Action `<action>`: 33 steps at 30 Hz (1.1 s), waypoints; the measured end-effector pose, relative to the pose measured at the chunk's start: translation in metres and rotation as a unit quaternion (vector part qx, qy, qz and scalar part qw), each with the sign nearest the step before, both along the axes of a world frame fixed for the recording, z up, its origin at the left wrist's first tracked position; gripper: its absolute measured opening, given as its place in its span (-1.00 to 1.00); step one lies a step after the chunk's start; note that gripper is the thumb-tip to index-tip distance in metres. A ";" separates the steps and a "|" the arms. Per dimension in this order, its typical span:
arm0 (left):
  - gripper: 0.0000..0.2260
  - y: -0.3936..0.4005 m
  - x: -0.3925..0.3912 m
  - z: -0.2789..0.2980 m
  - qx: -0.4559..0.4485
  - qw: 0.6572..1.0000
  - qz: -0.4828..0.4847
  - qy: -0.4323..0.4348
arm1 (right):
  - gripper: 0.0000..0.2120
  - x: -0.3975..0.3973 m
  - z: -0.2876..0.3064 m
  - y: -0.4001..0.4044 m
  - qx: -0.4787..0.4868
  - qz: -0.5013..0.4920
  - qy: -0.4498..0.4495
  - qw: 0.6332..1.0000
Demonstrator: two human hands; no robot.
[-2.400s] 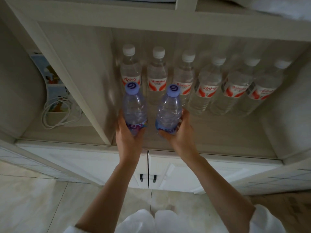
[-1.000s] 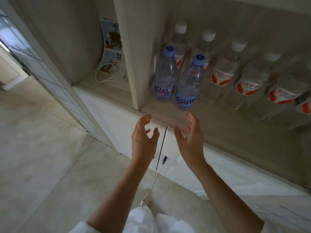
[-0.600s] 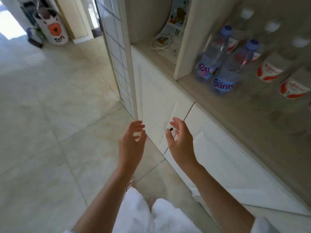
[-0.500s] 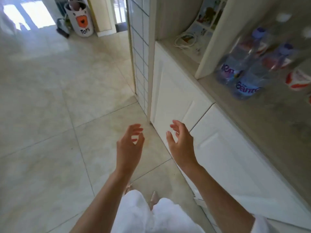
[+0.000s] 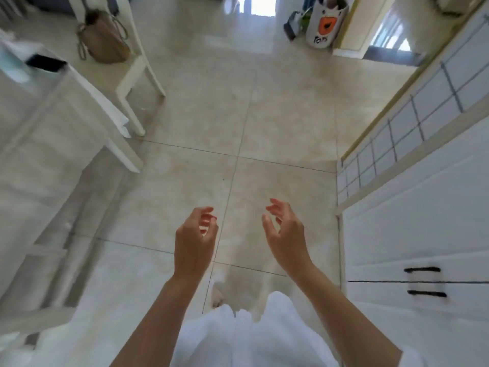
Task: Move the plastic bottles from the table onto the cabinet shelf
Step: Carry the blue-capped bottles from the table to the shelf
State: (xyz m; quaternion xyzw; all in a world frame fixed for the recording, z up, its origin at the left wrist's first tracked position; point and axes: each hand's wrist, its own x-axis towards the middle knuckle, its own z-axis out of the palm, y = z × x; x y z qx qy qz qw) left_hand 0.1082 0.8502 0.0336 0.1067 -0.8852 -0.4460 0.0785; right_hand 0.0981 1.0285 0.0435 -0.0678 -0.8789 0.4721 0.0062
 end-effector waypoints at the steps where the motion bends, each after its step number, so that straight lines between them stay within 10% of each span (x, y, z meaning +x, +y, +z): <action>1: -0.86 -0.021 -0.001 0.000 -0.002 1.000 0.022 -0.004 | -0.65 -0.007 -0.002 -0.022 0.000 0.021 0.000 1.000; 14: -0.87 -0.184 -0.004 -0.004 0.018 0.955 0.292 -0.034 | -0.67 -0.096 -0.012 -0.229 0.006 0.283 -0.025 0.959; 33: -0.84 -0.303 -0.012 -0.008 0.065 0.797 0.599 -0.041 | -0.67 -0.190 -0.017 -0.445 0.054 0.621 -0.025 0.781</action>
